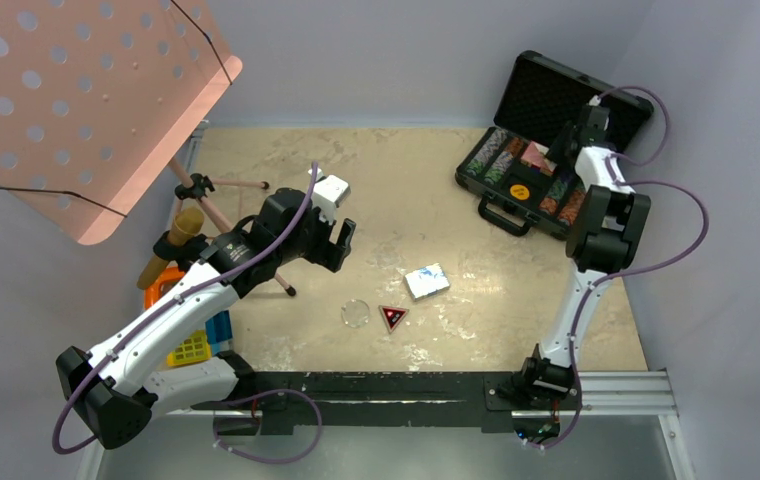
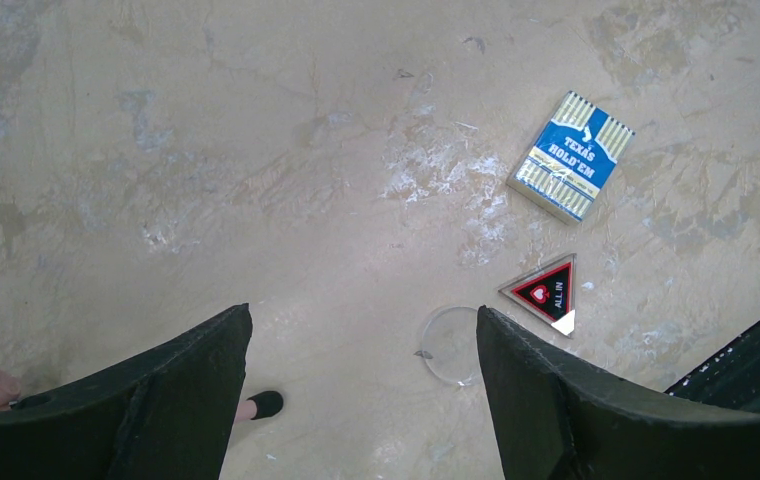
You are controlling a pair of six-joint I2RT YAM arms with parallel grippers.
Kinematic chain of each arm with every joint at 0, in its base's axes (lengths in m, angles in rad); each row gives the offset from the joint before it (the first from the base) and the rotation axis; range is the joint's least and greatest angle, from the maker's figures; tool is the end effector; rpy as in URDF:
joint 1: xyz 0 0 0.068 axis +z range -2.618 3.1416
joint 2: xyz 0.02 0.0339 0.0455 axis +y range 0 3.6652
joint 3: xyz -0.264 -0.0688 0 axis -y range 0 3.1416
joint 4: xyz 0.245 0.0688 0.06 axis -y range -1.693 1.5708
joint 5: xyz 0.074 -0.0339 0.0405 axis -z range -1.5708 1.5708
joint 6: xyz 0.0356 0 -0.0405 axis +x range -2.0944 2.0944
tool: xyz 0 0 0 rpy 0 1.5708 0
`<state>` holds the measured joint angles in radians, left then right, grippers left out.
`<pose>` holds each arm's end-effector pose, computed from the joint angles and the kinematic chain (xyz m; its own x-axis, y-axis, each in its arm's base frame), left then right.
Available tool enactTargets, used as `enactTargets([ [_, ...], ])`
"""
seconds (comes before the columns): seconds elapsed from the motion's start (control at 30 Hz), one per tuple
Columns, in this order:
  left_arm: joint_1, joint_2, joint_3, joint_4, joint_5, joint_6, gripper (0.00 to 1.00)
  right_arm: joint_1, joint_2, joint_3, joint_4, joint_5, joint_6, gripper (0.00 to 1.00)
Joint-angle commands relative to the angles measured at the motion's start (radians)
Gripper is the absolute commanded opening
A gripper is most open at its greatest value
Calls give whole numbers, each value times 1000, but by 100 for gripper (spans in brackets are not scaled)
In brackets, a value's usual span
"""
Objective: Pack up texas hold em set
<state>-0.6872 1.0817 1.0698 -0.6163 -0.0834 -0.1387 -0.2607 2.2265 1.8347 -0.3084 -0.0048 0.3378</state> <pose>0.1799 -0.1438 0.3393 -0.5301 0.2568 -0.8081 0.5117 0.8568 -0.0634 0.4968 -0.1324 0.2140 -0.5032 0.4772 -0.7205 0.4462 0.8574 0.2564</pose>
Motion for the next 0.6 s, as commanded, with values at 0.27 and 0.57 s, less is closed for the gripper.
enactTargets([
  [0.27, 3, -12, 38, 21, -7, 3, 86, 54, -165, -74, 50, 178, -74, 59],
  [0.57, 3, -5, 36, 21, -6, 2, 86, 63, -163, -70, 148, 99, -150, 48],
])
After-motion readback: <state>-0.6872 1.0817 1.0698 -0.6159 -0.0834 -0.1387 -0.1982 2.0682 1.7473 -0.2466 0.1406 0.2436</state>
